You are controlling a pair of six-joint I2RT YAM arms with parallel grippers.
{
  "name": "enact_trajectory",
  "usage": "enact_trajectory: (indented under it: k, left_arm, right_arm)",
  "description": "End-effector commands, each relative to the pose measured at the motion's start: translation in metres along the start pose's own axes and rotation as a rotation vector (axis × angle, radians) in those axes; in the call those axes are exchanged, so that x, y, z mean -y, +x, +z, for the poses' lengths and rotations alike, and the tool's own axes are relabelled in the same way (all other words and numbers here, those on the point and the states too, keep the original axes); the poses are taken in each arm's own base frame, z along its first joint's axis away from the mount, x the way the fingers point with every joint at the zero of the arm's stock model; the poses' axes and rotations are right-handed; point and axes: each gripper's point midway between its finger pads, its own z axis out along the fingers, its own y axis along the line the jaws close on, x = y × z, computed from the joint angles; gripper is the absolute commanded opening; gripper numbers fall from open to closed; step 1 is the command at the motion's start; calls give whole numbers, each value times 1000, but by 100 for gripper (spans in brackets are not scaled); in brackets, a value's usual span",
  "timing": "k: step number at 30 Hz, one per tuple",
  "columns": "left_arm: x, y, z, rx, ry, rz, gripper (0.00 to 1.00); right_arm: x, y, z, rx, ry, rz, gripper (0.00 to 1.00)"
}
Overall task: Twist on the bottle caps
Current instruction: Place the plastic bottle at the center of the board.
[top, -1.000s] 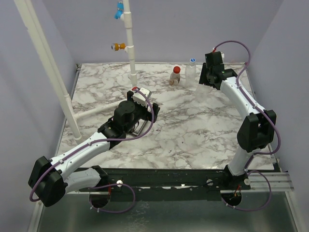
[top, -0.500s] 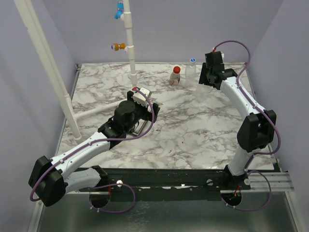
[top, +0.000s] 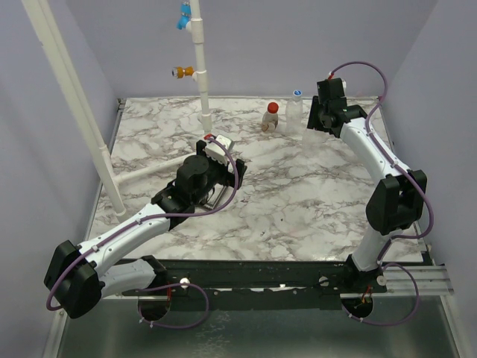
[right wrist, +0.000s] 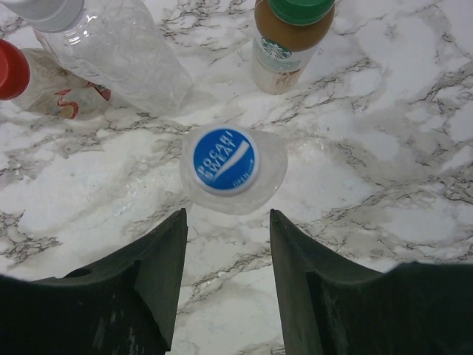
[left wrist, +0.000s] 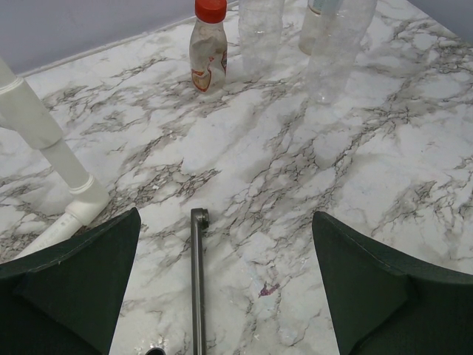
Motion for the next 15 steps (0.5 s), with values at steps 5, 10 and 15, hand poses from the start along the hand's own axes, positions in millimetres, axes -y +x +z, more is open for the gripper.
enact_trajectory:
  k: [5,10,15]
  left_arm:
    - [0,0,2,-2,5,-8,99]
    - [0,0,2,-2,5,-8,99]
    - [0,0,1,0,7,-8,99]
  right_arm:
    - [0,-17,-15,35,-21,30,52]
    - [-1,-16,-14,34,-24,30,52]
    - [-2,-17,-15,35,-29,32,52]
